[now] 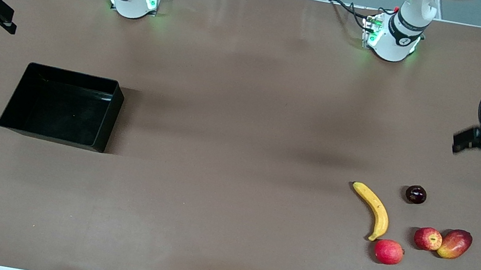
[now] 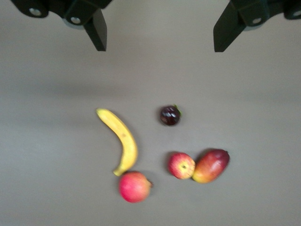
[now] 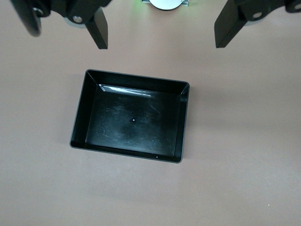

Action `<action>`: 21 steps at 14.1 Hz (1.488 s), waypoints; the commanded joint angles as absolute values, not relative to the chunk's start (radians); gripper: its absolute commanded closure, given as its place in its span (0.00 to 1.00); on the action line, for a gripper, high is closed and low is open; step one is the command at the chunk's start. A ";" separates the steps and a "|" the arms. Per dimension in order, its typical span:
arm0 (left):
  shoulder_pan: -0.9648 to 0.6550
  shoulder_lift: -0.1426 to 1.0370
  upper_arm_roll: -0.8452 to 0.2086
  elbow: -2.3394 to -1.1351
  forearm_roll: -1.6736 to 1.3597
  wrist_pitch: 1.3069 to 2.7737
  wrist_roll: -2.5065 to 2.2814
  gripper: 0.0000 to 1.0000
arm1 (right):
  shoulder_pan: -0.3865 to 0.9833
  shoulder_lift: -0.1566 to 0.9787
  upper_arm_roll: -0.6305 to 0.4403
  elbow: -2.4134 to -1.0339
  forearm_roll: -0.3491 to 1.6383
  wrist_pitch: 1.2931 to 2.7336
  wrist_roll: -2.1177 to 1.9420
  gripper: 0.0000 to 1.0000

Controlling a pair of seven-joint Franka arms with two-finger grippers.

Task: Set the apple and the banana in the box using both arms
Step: 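Reach the left gripper down to the red-yellow apple while the right gripper reaches the box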

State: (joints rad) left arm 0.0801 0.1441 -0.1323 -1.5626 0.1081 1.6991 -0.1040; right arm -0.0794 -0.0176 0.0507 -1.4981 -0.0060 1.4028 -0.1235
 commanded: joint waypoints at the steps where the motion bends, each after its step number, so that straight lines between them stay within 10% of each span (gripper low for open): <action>1: 0.109 0.286 -0.135 -1.516 0.146 1.776 -0.115 0.00 | -0.089 -0.020 0.055 -1.490 -0.011 1.404 -0.120 0.00; 15: 0.230 0.699 -0.137 -1.513 0.127 2.321 0.021 0.00 | -0.262 0.170 0.052 -1.500 -0.066 1.433 -0.124 0.00; 21: 0.235 0.724 -0.135 -1.519 0.130 2.341 -0.113 0.00 | -0.317 0.222 0.051 -1.785 -0.071 1.816 -0.190 0.00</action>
